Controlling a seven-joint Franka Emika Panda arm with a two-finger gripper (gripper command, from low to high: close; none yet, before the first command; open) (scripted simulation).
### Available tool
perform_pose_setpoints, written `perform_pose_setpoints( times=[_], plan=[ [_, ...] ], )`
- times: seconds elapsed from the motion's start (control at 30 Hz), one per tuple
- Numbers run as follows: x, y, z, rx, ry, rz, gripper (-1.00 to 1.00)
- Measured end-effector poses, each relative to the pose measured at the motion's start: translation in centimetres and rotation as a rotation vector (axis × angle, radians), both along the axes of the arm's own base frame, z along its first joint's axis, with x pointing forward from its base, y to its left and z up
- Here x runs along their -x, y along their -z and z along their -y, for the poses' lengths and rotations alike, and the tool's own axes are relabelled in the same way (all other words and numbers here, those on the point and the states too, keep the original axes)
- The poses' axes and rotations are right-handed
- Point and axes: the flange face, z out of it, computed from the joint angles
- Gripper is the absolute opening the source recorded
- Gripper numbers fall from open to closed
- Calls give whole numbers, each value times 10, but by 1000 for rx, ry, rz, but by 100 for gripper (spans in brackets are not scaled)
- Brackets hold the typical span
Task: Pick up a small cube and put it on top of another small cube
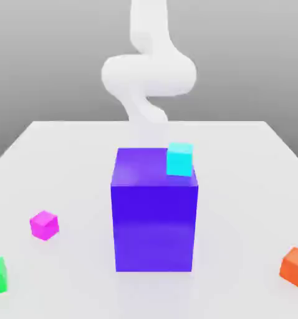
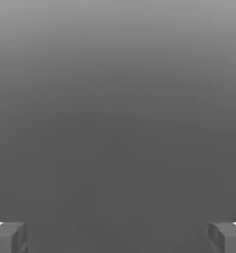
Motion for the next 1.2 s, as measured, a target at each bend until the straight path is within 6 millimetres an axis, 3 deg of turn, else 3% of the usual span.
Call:
perform_pose_setpoints(
  times=[0.17, 0.37, 0.6, 0.9, 1.1, 1.13, 1.2],
  plan=[
    [-35, 94, 61, -152, 319, -118, 0],
    [-36, 207, 134, -324, 708, -231, 0],
    [11, 335, 203, -513, 1183, -336, 0],
    [124, 473, 244, -731, 1812, -424, 0],
    [123, 529, 237, -730, 1819, -438, 0],
    [123, 537, 236, -730, 1819, -438, -100],
    [123, 537, 236, -730, 1819, -438, -100]
  ],
)
